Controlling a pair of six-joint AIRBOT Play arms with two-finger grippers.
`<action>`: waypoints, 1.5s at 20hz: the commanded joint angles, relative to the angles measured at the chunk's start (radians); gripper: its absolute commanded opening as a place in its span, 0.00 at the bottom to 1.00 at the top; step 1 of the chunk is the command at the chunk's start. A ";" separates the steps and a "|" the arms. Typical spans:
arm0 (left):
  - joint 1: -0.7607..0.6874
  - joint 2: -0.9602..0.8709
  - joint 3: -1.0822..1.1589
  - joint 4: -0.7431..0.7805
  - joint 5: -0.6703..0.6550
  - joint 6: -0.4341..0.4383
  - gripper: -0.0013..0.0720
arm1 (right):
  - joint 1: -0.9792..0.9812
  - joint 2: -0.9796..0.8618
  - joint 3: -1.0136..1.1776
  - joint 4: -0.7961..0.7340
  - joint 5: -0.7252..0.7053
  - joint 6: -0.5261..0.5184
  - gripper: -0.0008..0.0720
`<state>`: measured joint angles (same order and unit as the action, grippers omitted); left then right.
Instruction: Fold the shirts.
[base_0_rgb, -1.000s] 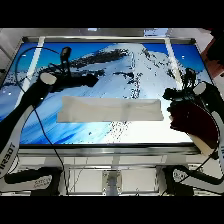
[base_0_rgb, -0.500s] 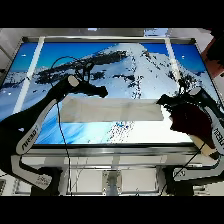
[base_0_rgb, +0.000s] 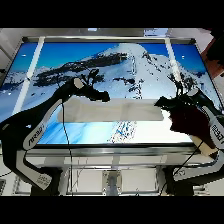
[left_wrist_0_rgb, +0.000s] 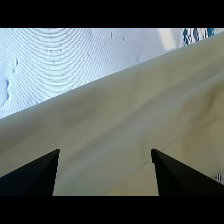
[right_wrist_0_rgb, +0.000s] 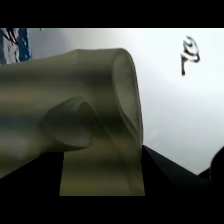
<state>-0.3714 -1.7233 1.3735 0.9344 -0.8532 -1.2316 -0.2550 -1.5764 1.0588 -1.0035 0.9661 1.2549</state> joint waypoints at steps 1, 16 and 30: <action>-0.009 -0.018 0.001 0.000 -0.002 -0.007 0.88 | 0.000 -0.015 0.000 0.061 0.031 -0.054 0.76; -0.017 -0.081 0.001 -0.003 -0.055 -0.061 0.21 | 0.001 -0.016 0.000 0.188 0.106 -0.164 0.06; -0.017 -0.081 0.001 -0.022 -0.053 -0.052 0.18 | 0.013 -0.050 0.002 0.110 0.072 -0.123 0.63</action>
<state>-0.3878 -1.8042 1.3739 0.9146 -0.9127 -1.2850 -0.2516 -1.6066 1.0615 -0.9295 1.0412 1.1488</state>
